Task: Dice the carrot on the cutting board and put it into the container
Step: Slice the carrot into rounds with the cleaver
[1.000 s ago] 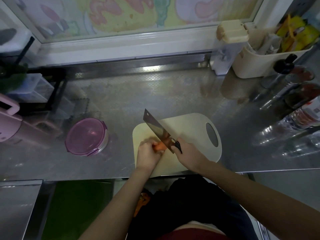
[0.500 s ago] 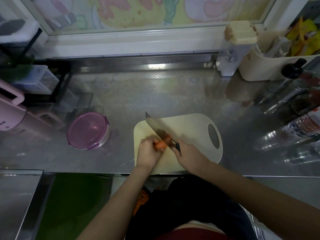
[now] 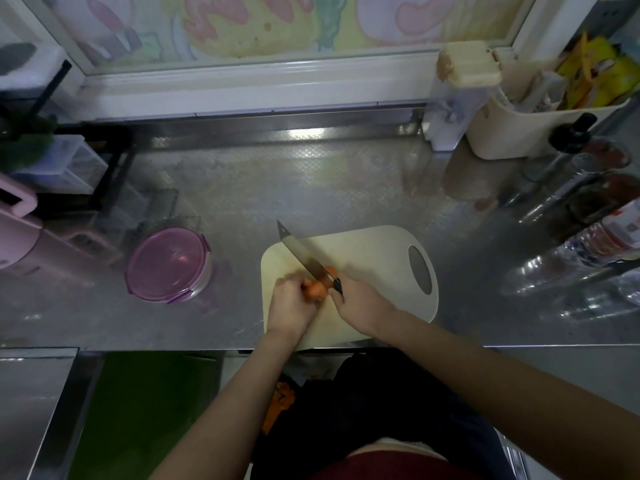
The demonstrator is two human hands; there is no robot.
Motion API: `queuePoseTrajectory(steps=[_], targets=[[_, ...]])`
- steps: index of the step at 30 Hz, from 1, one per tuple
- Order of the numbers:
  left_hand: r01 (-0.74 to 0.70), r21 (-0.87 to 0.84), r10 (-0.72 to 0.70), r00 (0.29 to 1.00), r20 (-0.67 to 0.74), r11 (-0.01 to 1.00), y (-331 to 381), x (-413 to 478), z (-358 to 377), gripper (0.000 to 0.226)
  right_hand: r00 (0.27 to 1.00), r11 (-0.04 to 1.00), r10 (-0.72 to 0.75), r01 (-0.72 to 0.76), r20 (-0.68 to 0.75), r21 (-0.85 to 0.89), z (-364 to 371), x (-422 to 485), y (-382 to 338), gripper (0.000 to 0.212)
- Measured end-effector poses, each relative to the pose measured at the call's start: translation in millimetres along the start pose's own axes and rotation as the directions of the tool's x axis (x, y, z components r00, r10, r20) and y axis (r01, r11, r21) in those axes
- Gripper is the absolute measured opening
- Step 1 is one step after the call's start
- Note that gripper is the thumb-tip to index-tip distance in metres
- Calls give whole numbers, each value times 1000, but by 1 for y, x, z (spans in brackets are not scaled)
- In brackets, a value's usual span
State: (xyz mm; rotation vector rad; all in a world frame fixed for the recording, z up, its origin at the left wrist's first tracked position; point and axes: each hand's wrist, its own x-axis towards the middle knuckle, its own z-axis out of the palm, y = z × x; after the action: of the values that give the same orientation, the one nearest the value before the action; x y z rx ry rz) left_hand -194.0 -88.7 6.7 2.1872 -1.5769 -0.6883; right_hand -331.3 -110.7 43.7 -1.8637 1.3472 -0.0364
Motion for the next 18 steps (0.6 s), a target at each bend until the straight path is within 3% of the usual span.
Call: queuePoseTrajectory(steps=[8,18], targets=[[13,3,-13,1000,13,1000,-1,4,-2,20,999,995,38,-35,27,-97,-6,-28,18,29],[-15,28,14,1000,16,1000,-4,5,1,21,998,999,40,-42,54,19,6,-3,19,28]])
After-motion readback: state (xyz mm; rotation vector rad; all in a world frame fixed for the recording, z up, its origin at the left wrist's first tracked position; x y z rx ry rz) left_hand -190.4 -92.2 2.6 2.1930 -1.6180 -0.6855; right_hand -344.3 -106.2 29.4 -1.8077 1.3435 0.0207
